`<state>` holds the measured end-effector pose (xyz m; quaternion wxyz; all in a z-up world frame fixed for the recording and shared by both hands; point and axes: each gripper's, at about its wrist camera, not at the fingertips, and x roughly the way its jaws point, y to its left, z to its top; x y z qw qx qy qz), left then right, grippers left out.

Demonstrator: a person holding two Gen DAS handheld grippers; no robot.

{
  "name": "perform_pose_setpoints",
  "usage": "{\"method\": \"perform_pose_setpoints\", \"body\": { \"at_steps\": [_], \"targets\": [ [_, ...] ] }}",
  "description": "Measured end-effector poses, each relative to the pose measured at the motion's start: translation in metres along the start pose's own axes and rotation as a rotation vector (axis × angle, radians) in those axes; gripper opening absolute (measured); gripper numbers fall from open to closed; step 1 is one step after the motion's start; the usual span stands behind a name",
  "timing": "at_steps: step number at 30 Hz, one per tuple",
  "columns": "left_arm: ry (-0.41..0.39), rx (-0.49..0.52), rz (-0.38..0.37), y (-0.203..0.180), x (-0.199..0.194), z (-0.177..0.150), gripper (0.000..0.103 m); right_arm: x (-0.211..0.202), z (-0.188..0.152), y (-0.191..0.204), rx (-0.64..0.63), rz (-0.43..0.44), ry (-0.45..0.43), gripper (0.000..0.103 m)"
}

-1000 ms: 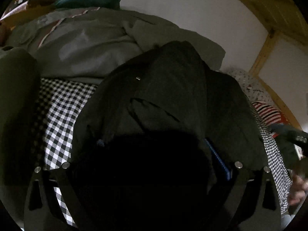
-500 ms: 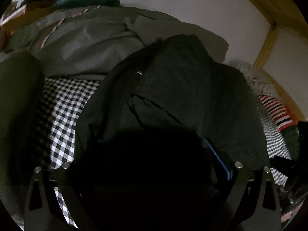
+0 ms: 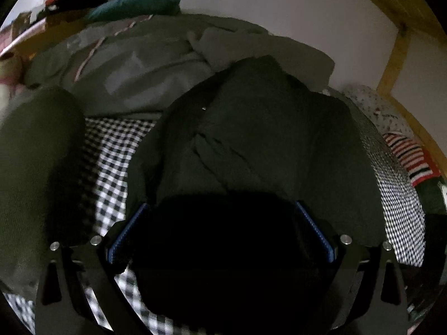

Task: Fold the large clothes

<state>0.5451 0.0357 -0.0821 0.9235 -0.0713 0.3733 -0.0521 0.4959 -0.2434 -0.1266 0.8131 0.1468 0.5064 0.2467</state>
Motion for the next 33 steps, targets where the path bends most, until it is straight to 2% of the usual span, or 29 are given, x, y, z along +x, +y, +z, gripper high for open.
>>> {"method": "perform_pose_setpoints", "body": {
  "at_steps": [2,4,7,9,10,11,13,14,17,21,25,27,29,33],
  "targets": [
    [0.009,-0.007,-0.005,0.001,-0.010,-0.007,0.099,-0.020,-0.009,-0.003,-0.028,0.014,-0.033,0.100],
    [0.017,-0.042,-0.030,0.006,-0.014,-0.013,0.099,-0.041,-0.010,-0.028,-0.008,0.050,-0.067,0.100],
    [0.017,-0.102,-0.078,0.017,-0.012,-0.022,0.099,-0.052,-0.004,-0.066,0.151,0.196,-0.110,0.100],
    [0.015,-0.125,-0.094,0.020,-0.010,-0.026,0.099,-0.050,0.001,-0.091,0.271,0.356,-0.134,0.100],
    [0.013,-0.125,-0.094,0.020,-0.010,-0.026,0.099,-0.048,0.006,-0.099,0.289,0.384,-0.134,0.100],
    [0.014,-0.121,-0.091,0.020,-0.010,-0.026,0.099,-0.043,0.012,-0.108,0.297,0.376,-0.131,0.100],
    [0.011,-0.115,-0.090,0.021,-0.009,-0.027,0.099,-0.020,0.032,-0.117,0.326,0.367,-0.071,0.101],
    [0.010,-0.112,-0.090,0.022,-0.008,-0.028,0.099,0.006,0.051,-0.117,0.351,0.383,-0.019,0.101],
    [0.022,-0.120,-0.095,0.027,-0.002,-0.028,0.099,0.033,0.085,-0.107,0.367,0.516,0.009,0.101],
    [0.037,-0.105,-0.091,0.026,0.003,-0.025,0.099,0.050,0.107,-0.105,0.381,0.540,0.078,0.101],
    [0.043,-0.115,-0.079,0.026,0.006,-0.024,0.099,0.065,0.115,-0.095,0.405,0.480,0.065,0.101],
    [0.046,-0.135,-0.080,0.027,0.005,-0.023,0.099,0.064,0.113,-0.093,0.392,0.481,0.053,0.094],
    [0.034,-0.148,-0.081,0.025,0.002,-0.024,0.099,0.056,0.103,-0.097,0.407,0.509,0.047,0.082],
    [0.017,-0.156,-0.055,0.022,-0.004,-0.028,0.099,0.042,0.091,-0.093,0.397,0.515,0.021,0.078]
  ]
}}
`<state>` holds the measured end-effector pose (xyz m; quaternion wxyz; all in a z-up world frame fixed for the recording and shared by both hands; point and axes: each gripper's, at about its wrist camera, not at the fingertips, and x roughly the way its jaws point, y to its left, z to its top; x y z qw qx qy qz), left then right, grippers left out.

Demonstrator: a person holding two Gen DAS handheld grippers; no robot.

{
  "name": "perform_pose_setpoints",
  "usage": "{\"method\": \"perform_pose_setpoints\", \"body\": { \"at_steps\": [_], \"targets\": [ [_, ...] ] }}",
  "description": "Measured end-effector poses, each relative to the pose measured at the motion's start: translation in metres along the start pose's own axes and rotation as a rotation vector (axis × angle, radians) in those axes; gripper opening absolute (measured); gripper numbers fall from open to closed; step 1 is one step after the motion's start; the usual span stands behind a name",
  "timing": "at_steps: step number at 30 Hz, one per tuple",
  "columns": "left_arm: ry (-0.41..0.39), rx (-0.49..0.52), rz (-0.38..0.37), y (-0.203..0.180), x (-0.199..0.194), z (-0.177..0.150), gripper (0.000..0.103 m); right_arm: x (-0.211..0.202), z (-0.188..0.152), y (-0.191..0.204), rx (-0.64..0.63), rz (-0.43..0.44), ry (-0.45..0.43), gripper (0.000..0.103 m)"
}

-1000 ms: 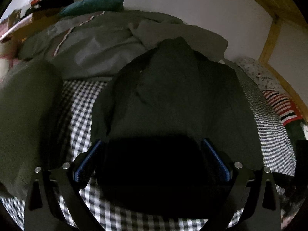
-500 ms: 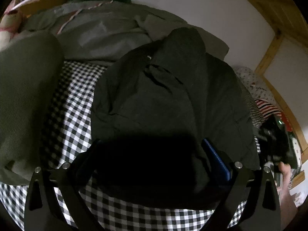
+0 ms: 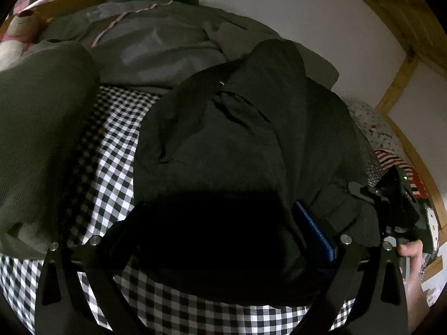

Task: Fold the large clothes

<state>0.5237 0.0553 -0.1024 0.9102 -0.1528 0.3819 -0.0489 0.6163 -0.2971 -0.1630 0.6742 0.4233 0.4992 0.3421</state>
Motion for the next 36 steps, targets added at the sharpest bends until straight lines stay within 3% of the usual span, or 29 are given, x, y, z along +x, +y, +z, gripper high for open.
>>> {"method": "perform_pose_setpoints", "body": {
  "at_steps": [5,14,29,33,36],
  "targets": [
    [0.005,0.010,0.019,-0.002,-0.007,0.001,0.099,-0.009,-0.016,0.003,-0.044,0.073,-0.003,0.072],
    [0.104,0.175,0.119,-0.055,-0.022,-0.013,0.099,-0.054,-0.075,-0.019,0.003,0.118,-0.031,0.069],
    [0.181,0.237,-0.046,-0.124,-0.056,-0.091,0.099,-0.166,-0.165,-0.056,0.050,0.099,-0.107,0.069],
    [0.139,0.247,-0.096,-0.133,-0.073,-0.112,0.099,-0.182,-0.183,-0.071,0.082,0.124,-0.129,0.069],
    [0.067,0.144,-0.141,-0.113,-0.096,-0.119,0.099,-0.183,-0.183,-0.076,0.090,0.128,-0.144,0.073]
  ]
}}
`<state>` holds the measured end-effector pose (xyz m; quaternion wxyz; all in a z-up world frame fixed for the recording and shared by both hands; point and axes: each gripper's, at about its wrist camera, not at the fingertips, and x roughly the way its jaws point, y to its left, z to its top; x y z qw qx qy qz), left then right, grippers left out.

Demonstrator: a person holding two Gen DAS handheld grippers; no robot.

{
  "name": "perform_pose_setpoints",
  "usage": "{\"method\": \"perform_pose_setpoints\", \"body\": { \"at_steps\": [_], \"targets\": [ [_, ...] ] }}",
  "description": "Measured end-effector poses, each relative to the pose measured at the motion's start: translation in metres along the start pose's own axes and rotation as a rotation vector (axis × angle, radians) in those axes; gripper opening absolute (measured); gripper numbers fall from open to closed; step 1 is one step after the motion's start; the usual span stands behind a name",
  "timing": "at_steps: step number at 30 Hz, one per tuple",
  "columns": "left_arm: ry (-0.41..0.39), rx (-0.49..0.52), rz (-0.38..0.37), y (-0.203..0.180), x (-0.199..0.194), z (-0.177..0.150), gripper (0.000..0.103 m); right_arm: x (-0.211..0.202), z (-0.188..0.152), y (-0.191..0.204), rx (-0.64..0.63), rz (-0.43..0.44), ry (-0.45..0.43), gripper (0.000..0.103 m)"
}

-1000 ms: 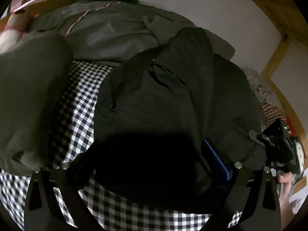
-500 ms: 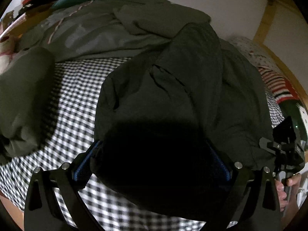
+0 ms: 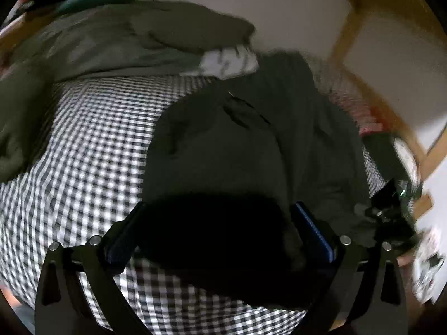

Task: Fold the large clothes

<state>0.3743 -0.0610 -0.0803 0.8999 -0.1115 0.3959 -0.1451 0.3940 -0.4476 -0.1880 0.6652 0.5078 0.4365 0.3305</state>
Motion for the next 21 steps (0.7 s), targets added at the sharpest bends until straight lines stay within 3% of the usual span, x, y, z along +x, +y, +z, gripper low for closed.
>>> {"method": "perform_pose_setpoints", "body": {
  "at_steps": [2,3,7,9,10,12,16,18,19,21],
  "targets": [
    [-0.030,-0.173,-0.093,0.024,-0.013,-0.018,0.099,0.001,0.000,0.002,-0.010,-0.010,-0.004,0.073],
    [-0.022,-0.307,-0.166,0.040,-0.015,-0.034,0.099,0.001,0.001,0.002,-0.010,-0.011,-0.003,0.073],
    [0.058,-0.713,-0.467,0.071,0.014,-0.085,0.099,0.000,-0.001,0.000,-0.002,-0.006,-0.010,0.073],
    [0.058,-0.774,-0.574,0.066,0.028,-0.090,0.099,0.001,-0.001,0.001,0.002,-0.006,-0.013,0.073],
    [0.056,-0.766,-0.588,0.061,0.035,-0.088,0.099,-0.001,-0.001,0.000,0.002,-0.007,-0.014,0.074],
    [0.055,-0.734,-0.558,0.053,0.043,-0.082,0.099,-0.002,-0.001,-0.002,0.009,-0.008,-0.018,0.073],
    [0.093,-0.768,-0.554,0.053,0.049,-0.082,0.099,-0.002,-0.002,-0.001,0.018,-0.011,-0.029,0.074],
    [0.127,-0.838,-0.610,0.058,0.055,-0.088,0.099,-0.002,-0.002,-0.002,0.027,-0.002,-0.028,0.077],
    [0.156,-0.925,-0.684,0.061,0.059,-0.097,0.099,-0.002,-0.002,-0.004,0.049,0.014,-0.026,0.079],
    [0.138,-0.967,-0.715,0.067,0.056,-0.106,0.099,-0.002,-0.002,-0.006,0.071,0.033,-0.026,0.083]
  ]
}}
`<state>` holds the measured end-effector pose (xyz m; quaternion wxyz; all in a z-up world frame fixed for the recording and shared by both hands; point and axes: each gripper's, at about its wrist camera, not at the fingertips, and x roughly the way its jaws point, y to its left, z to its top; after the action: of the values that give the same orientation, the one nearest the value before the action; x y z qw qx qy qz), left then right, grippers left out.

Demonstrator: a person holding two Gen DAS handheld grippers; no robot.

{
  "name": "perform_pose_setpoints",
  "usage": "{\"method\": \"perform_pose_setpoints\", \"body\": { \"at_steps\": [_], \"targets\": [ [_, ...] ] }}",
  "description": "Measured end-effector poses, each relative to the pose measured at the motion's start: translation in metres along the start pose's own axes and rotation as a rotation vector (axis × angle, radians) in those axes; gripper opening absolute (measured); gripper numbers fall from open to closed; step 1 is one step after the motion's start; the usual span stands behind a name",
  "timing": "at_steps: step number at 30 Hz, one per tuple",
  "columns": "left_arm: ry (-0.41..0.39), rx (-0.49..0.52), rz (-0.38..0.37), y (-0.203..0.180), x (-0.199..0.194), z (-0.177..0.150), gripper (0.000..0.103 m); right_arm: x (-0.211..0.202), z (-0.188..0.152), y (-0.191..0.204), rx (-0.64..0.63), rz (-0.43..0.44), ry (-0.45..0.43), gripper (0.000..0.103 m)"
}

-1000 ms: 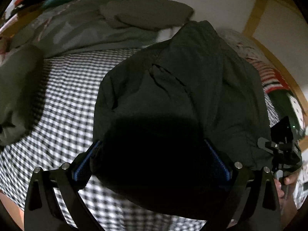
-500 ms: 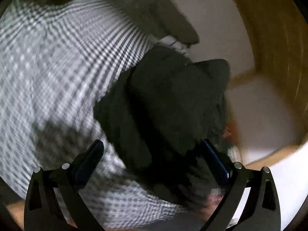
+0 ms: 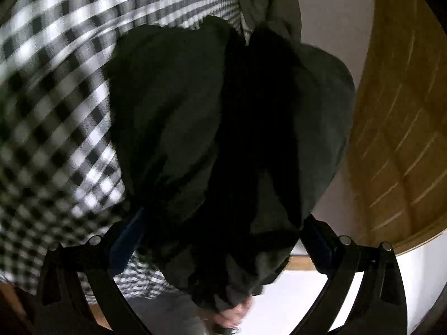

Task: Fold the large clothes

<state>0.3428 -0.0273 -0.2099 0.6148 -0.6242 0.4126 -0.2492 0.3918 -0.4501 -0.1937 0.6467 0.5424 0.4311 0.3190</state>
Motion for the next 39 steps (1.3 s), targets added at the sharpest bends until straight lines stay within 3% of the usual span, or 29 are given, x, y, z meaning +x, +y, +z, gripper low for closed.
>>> {"method": "perform_pose_setpoints", "body": {
  "at_steps": [2,7,9,10,12,15,17,24,28,32,34,39],
  "targets": [
    [-0.024,-0.007,-0.023,0.004,0.000,-0.005,0.099,0.001,0.000,-0.001,0.010,0.010,-0.006,0.091],
    [-0.050,0.043,-0.035,-0.005,0.015,-0.001,0.098,0.013,-0.002,0.007,-0.028,-0.047,-0.018,0.095],
    [-0.055,0.028,-0.030,-0.004,0.014,0.000,0.098,0.015,0.000,0.004,-0.009,-0.041,-0.037,0.089],
    [-0.066,0.048,-0.030,-0.007,0.013,-0.001,0.097,0.013,-0.001,0.006,-0.022,-0.045,-0.046,0.081],
    [-0.068,0.119,-0.017,-0.015,0.011,-0.007,0.080,0.008,-0.003,0.009,-0.034,-0.037,-0.060,0.073],
    [-0.065,0.177,-0.021,-0.024,0.003,-0.027,0.063,0.002,-0.007,0.024,-0.079,-0.013,-0.072,0.067],
    [-0.062,0.231,-0.032,-0.039,-0.005,-0.033,0.058,0.000,-0.007,0.043,-0.125,-0.010,-0.083,0.065],
    [-0.106,0.461,-0.080,-0.111,-0.021,-0.050,0.054,-0.011,0.001,0.107,-0.265,0.070,-0.131,0.062],
    [-0.178,0.567,-0.114,-0.151,-0.040,-0.057,0.053,-0.002,0.013,0.148,-0.344,0.103,-0.115,0.062],
    [-0.302,0.638,-0.163,-0.182,-0.084,-0.052,0.053,0.039,0.028,0.208,-0.463,0.156,-0.047,0.062],
    [-0.363,0.635,-0.192,-0.198,-0.108,-0.027,0.052,0.071,0.032,0.241,-0.520,0.191,0.001,0.062],
    [-0.612,0.648,-0.184,-0.225,-0.205,0.021,0.052,0.204,0.031,0.324,-0.627,0.324,0.155,0.062]
  ]
}}
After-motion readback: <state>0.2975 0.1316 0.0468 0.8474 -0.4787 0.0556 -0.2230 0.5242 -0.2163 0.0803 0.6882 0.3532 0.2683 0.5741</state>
